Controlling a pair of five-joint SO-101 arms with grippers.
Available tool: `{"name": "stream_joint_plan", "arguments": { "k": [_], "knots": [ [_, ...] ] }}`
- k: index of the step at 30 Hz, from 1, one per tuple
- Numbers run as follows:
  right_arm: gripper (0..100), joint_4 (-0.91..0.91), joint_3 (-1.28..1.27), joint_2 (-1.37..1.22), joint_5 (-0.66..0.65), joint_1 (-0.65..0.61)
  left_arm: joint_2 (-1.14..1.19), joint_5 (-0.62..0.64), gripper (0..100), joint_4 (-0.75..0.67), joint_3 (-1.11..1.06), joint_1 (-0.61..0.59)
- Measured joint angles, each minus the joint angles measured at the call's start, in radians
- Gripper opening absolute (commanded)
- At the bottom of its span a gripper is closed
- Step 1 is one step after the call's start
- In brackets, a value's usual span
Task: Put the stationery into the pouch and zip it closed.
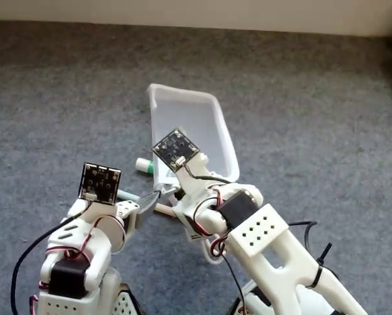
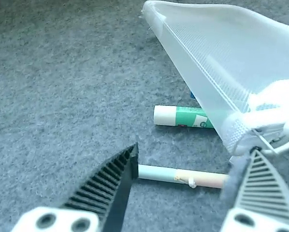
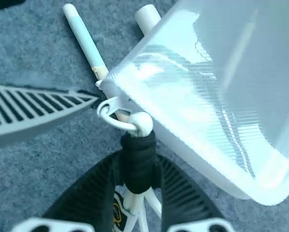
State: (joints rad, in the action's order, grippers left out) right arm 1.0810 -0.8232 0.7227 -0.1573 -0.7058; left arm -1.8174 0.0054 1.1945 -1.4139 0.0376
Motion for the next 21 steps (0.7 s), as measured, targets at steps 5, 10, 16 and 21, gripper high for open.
{"name": "stream_joint_plan", "arguments": {
  "k": [5, 10, 16, 21],
  "knots": [
    [0.5, 0.000, 0.000, 0.000, 0.000, 0.000, 0.006, -0.021, 33, -0.095, -0.077, 0.000],
    [0.5, 0.000, 0.000, 0.000, 0.000, 0.000, 0.006, -0.021, 32, -0.135, -0.095, 0.000],
    [0.5, 0.000, 0.000, 0.000, 0.000, 0.000, 0.006, -0.009, 26, -0.158, -0.095, 0.003],
    [0.5, 0.000, 0.000, 0.000, 0.000, 0.000, 0.006, -0.009, 24, -0.210, -0.127, 0.005]
  ]
}}
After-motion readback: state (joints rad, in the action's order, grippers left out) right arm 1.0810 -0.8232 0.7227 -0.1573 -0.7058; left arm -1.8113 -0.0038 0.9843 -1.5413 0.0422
